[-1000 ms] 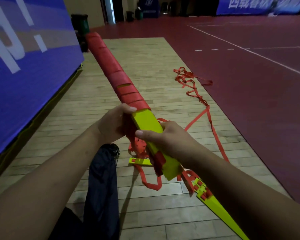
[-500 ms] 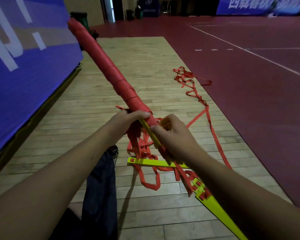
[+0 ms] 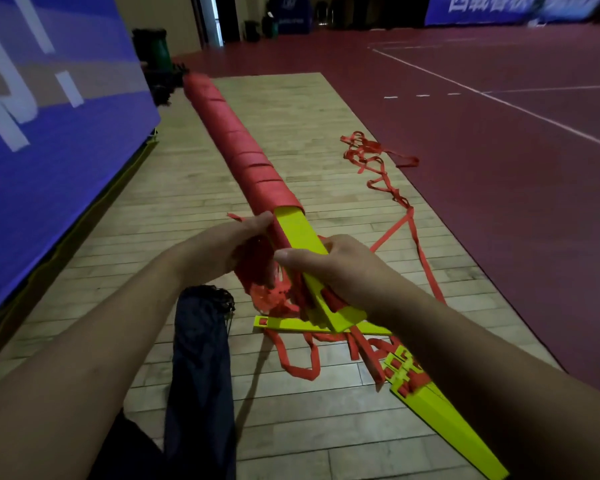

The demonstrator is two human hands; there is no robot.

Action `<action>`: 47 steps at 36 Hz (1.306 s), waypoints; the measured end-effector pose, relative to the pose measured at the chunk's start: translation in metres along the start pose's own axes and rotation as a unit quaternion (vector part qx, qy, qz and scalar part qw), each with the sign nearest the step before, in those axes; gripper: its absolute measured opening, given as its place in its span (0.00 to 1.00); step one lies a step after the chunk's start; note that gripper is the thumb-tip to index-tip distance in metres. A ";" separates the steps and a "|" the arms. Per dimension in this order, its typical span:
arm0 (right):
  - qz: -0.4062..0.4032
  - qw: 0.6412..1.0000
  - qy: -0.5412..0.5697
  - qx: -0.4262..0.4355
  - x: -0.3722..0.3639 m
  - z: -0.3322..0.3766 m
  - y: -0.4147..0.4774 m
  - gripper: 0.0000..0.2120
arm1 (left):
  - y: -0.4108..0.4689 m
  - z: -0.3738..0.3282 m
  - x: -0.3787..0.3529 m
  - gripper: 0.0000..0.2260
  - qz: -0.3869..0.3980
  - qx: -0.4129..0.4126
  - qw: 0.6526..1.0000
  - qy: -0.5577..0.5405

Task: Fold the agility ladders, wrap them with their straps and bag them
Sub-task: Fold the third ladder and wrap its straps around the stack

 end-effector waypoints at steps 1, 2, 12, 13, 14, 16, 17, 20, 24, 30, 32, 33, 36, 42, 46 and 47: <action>-0.038 0.997 -0.057 0.021 0.005 -0.001 0.004 0.18 | 0.000 0.000 0.001 0.34 -0.016 0.000 0.999 0.050; -0.074 0.990 -0.110 0.039 0.010 -0.003 0.007 0.20 | 0.000 -0.001 0.000 0.31 -0.027 0.002 0.997 0.078; -0.243 0.831 -0.459 0.197 -0.006 -0.017 0.005 0.17 | 0.008 0.002 -0.034 0.19 -0.206 -0.039 0.976 0.056; -0.234 0.864 -0.404 0.189 -0.006 -0.018 0.006 0.16 | 0.007 0.002 -0.031 0.16 -0.220 -0.043 0.973 0.050; -0.219 0.904 -0.327 0.164 -0.005 -0.018 0.008 0.15 | 0.007 0.001 -0.027 0.15 -0.226 -0.044 0.972 0.038; -0.162 0.974 -0.137 0.076 0.000 -0.017 0.011 0.16 | 0.007 -0.003 -0.021 0.18 -0.205 -0.053 0.977 0.014; -0.119 0.992 -0.047 0.024 0.001 -0.016 0.010 0.17 | 0.007 -0.005 -0.020 0.20 -0.182 -0.063 0.981 0.002; 0.056 0.976 0.179 -0.108 0.000 -0.011 0.001 0.19 | 0.005 -0.008 -0.015 0.26 -0.114 -0.082 0.989 -0.042; 0.195 0.921 0.290 -0.171 -0.016 -0.017 -0.008 0.28 | 0.000 -0.009 -0.013 0.24 -0.045 -0.085 0.992 -0.081; 0.227 0.895 0.341 -0.177 -0.033 -0.003 -0.010 0.18 | -0.007 -0.003 -0.003 0.42 0.005 -0.020 0.998 -0.057; 0.183 0.924 0.293 -0.165 -0.027 0.002 -0.009 0.15 | -0.007 0.000 0.005 0.48 -0.007 0.026 1.000 -0.002; 0.155 0.942 0.253 -0.157 -0.023 0.003 -0.008 0.13 | -0.008 0.002 0.009 0.50 -0.010 0.038 0.999 0.036; 0.057 0.985 0.106 -0.121 -0.011 -0.006 0.001 0.12 | -0.013 0.009 0.013 0.45 0.016 0.076 0.991 0.105; -0.081 0.970 -0.228 -0.031 -0.009 -0.015 0.016 0.12 | -0.013 0.004 -0.014 0.25 -0.016 0.128 0.990 0.063; -0.153 0.846 -0.501 0.097 -0.026 -0.020 0.015 0.12 | -0.002 0.020 -0.022 0.21 -0.111 0.110 0.984 0.087; -0.172 0.829 -0.517 0.128 -0.028 -0.021 0.015 0.13 | 0.000 0.022 -0.022 0.18 -0.130 0.106 0.983 0.069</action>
Point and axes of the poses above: each hand's wrist, its own y-axis towards the middle knuckle, its own x-axis out of the back of the hand, z = x × y, the point moved 4 cm from there along y, towards the middle knuckle, and after that the axes turned 10 degrees about -z, right-handed, at the moved point
